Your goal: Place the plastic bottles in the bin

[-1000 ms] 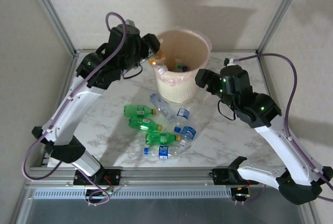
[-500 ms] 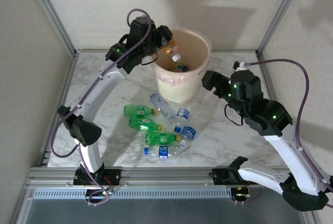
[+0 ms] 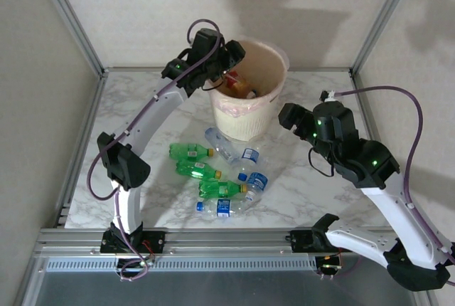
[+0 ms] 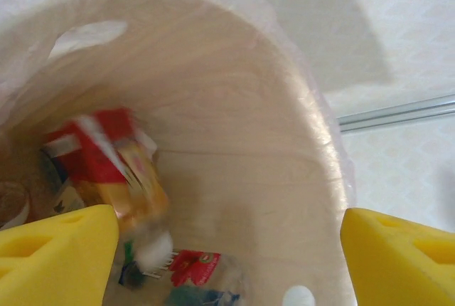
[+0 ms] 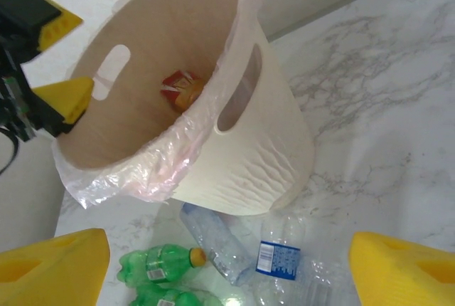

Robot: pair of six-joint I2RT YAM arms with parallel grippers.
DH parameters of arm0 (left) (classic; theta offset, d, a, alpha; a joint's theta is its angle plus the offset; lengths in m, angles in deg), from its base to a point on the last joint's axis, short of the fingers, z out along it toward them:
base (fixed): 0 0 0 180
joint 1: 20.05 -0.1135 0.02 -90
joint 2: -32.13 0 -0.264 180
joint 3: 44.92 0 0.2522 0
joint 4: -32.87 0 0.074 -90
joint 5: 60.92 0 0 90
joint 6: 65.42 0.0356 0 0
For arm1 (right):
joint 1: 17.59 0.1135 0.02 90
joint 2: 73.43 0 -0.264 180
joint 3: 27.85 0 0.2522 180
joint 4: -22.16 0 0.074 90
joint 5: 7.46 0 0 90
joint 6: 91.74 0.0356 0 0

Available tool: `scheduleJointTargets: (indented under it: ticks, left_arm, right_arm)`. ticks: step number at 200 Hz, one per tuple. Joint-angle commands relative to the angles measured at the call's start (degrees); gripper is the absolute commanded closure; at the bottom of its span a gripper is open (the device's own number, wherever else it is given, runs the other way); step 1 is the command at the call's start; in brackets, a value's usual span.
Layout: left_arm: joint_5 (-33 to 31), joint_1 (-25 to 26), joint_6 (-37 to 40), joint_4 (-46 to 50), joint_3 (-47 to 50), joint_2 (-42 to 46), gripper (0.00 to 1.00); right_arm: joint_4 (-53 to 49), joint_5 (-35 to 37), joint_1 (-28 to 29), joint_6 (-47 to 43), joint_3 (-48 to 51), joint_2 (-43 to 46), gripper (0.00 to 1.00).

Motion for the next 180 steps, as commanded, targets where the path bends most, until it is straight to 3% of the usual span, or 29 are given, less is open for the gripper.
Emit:
scheduleJointTargets:
  ticks: [1, 25, 49, 75, 105, 148, 180]
  left_arm:
    - [0.1, 0.5, 0.3, -1.1, -2.0, 1.9, 0.19]
    - [0.9, 0.7, 1.9, -1.1, -2.0, 4.9, 0.20]
    - [-4.5, 1.5, 6.8, -0.2, 1.3, 11.5, 0.20]
    - [-9.4, 1.7, 10.7, -5.0, 13.8, 23.6, 0.16]
    - [-14.7, 1.4, 11.1, -12.0, 30.2, 37.6, 0.01]
    - [-17.5, -0.9, 8.6, -13.2, 46.0, 50.6, 0.00]
    - [-12.9, -6.2, 6.4, -10.0, 51.1, 52.7, 0.05]
  right_arm:
    - [-4.4, 2.8, -0.3, 0.9, 0.4, 0.7, 0.12]
    - [-7.8, 2.2, -0.3, 0.5, 0.2, -2.3, 0.11]
    - [-5.4, -2.7, -0.3, 0.1, 4.7, -4.3, 0.10]
    - [-1.9, -6.6, 0.9, 1.5, 10.2, -5.1, 0.09]
    - [-0.2, -8.3, 1.8, 5.2, 16.4, -5.7, 0.07]
    - [4.2, -13.0, 3.8, 9.4, 25.5, -9.4, 0.04]
    - [6.8, -14.3, 5.2, 11.5, 27.6, -14.6, 0.03]
